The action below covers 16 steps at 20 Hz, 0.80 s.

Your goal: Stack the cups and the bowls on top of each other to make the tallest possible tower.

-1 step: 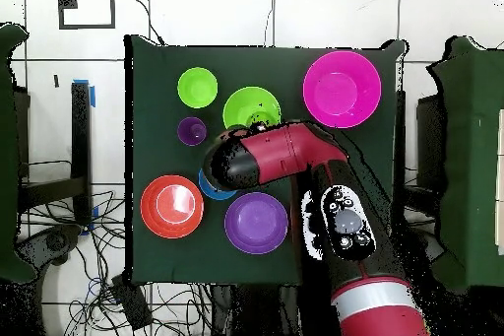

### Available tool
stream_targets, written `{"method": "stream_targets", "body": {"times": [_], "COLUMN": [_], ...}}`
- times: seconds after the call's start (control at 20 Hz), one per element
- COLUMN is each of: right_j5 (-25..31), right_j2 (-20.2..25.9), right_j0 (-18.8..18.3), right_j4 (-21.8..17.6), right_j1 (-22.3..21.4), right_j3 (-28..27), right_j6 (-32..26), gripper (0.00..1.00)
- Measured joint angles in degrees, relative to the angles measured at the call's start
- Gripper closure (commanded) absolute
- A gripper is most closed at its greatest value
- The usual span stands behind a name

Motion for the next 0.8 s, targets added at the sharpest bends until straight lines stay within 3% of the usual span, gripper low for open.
{"method": "stream_targets", "body": {"times": [0.8], "right_j5": [0.0], "right_j2": [-1.5], "right_j0": [4.6], "right_j4": [1.4], "right_j1": [7.2], "right_j3": [-4.0], "right_j6": [0.0], "gripper": [1.00]}}
